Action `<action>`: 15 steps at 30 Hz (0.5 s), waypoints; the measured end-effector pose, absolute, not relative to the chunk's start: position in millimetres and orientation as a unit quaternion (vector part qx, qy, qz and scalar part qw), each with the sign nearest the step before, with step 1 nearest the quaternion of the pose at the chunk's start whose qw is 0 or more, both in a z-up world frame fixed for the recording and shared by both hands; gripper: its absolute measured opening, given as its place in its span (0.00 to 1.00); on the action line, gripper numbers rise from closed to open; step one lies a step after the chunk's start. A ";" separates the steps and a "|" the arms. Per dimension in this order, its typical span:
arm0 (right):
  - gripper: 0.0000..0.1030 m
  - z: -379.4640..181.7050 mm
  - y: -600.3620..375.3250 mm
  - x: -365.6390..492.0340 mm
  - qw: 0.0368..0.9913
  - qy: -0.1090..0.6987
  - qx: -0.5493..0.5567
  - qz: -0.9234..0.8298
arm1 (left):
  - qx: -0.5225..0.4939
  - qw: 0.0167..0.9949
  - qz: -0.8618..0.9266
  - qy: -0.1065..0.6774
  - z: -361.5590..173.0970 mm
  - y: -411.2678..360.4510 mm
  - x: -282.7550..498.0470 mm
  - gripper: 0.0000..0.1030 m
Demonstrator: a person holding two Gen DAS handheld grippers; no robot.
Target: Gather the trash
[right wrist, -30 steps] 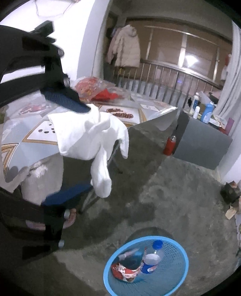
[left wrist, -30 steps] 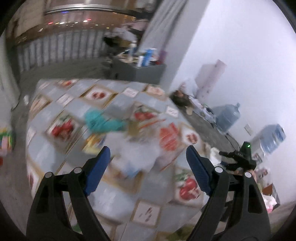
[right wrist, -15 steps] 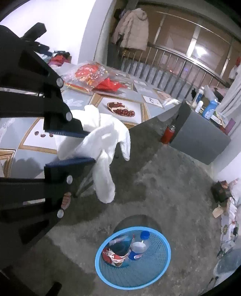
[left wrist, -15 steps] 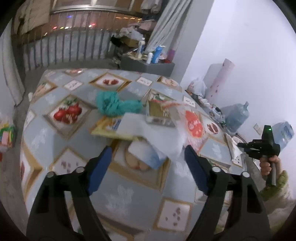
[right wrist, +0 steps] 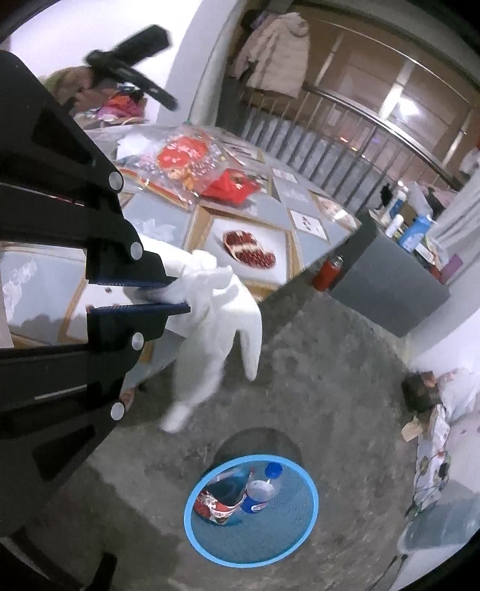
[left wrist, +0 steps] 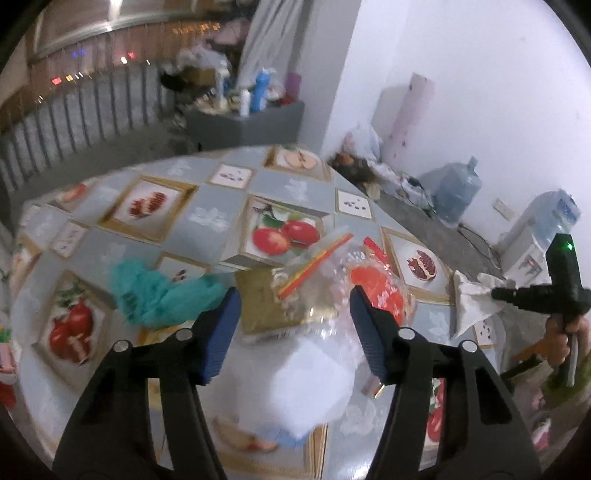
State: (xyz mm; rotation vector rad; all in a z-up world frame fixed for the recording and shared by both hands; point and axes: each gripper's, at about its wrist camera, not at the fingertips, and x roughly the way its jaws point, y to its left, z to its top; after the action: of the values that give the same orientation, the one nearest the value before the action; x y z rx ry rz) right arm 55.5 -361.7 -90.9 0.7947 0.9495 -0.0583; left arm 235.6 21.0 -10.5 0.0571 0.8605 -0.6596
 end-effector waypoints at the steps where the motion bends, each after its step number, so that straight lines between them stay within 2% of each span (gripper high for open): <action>1: 0.08 -89.8 -358.1 55.9 0.814 0.447 0.370 -0.024 | 0.027 0.851 -0.319 0.416 -13.0 18.2 240.8 0.55; 8: 0.08 -94.9 -335.5 53.0 0.806 0.462 0.371 -0.014 | 0.058 0.819 -0.349 0.452 -29.7 -5.3 264.9 0.52; 15: 0.08 -100.3 -326.6 44.7 0.800 0.462 0.382 -0.028 | 0.122 0.826 -0.343 0.431 -32.2 -14.2 258.5 0.37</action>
State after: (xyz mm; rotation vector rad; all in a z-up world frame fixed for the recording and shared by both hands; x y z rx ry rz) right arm 44.7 -326.6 -100.3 0.8198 0.9917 -0.0595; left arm 258.5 -14.2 -32.2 0.2589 0.9150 -0.7296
